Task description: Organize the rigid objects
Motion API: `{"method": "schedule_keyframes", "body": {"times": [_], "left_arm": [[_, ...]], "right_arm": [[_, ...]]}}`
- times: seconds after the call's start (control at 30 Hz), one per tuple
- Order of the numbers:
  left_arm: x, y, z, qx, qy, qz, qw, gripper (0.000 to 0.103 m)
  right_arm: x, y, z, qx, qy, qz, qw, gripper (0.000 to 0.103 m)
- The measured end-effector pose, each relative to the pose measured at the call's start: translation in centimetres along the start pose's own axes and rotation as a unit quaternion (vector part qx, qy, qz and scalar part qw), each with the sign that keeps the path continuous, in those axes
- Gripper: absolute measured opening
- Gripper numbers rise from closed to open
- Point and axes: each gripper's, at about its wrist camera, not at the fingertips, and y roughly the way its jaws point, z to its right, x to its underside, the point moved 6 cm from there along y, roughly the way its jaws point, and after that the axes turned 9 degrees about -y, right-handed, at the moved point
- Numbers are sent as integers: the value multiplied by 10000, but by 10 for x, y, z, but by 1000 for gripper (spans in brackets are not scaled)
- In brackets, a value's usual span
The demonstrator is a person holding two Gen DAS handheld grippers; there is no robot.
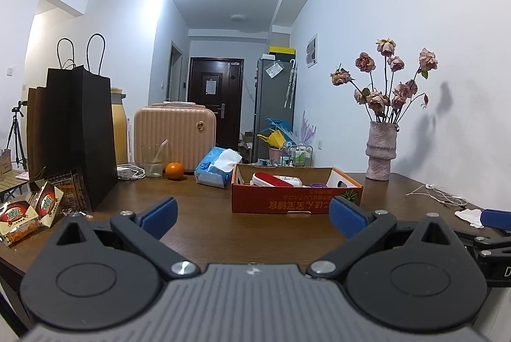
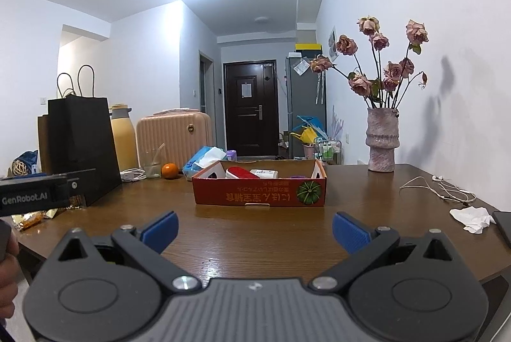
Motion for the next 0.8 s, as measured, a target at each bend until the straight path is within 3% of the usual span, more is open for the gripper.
{"method": "schedule_keyframes", "body": {"times": [0.8], "left_arm": [[0, 0, -1, -15, 12, -20, 10000, 103]], "right_arm": [[4, -2, 0, 18, -5, -30, 10000, 103]]}}
